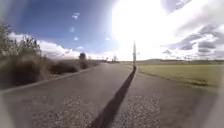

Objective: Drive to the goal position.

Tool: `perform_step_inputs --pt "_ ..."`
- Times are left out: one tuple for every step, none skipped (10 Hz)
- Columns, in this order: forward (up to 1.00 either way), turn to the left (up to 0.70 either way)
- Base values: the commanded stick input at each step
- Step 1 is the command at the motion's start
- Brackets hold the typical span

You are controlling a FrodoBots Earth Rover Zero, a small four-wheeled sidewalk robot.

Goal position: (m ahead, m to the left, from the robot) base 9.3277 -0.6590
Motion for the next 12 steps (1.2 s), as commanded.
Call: perform_step_inputs --pt "1.0 0.0" --pt "1.0 0.0" --pt "1.0 0.0" --pt "1.0 0.0" --pt "1.0 0.0" --pt "1.0 0.0" --pt "1.0 0.0" --pt "1.0 0.0" --pt "1.0 0.0" --pt "1.0 0.0" --pt "1.0 0.0" --pt "1.0 0.0"
